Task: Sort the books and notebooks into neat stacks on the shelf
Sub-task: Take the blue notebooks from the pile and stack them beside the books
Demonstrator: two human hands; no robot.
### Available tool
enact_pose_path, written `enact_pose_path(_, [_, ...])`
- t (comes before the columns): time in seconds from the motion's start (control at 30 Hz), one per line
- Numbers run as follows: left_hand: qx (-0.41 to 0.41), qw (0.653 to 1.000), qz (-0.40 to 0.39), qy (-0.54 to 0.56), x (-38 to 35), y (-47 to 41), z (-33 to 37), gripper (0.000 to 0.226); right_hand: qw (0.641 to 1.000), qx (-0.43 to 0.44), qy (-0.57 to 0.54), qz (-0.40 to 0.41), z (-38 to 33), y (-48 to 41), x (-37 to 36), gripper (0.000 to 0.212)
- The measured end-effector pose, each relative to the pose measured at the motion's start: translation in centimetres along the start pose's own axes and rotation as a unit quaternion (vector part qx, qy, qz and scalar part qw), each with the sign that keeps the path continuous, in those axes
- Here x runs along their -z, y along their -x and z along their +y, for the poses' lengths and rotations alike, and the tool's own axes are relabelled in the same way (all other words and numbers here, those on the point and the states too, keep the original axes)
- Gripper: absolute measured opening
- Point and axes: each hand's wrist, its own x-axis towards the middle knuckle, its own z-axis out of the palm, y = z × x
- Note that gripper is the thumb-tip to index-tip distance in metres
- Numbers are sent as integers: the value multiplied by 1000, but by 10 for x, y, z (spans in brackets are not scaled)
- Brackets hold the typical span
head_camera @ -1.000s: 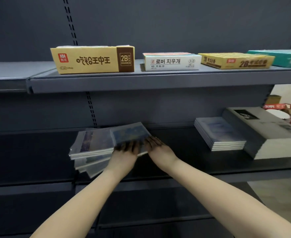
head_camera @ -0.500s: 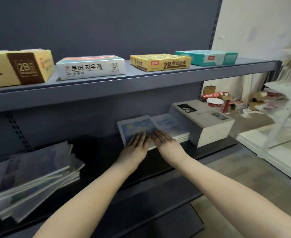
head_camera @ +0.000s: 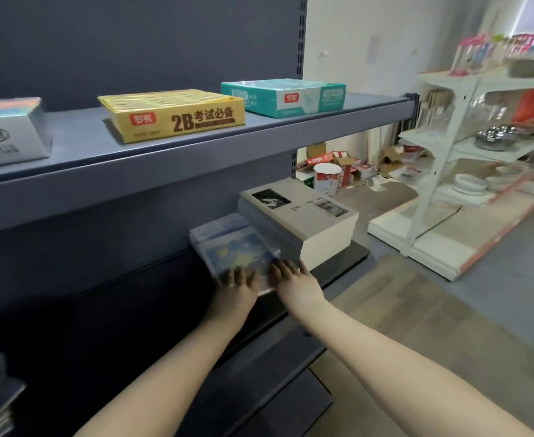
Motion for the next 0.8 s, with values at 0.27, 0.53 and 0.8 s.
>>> enact_pose_path(0.27, [8,1000,-2,-23,-9,-31,-8,48,999,-40,-3,-32,-3,-24,-27,46])
enact_pose_path(0.53, [29,999,-9,11,-12,-51,-14,62,996,-59,-12,-62,-2,-54,-36,41])
enact_pose_path(0.8, [56,997,37,31,-15,-63,-17,76,995,-30,11,-92,-1,-73,-37,45])
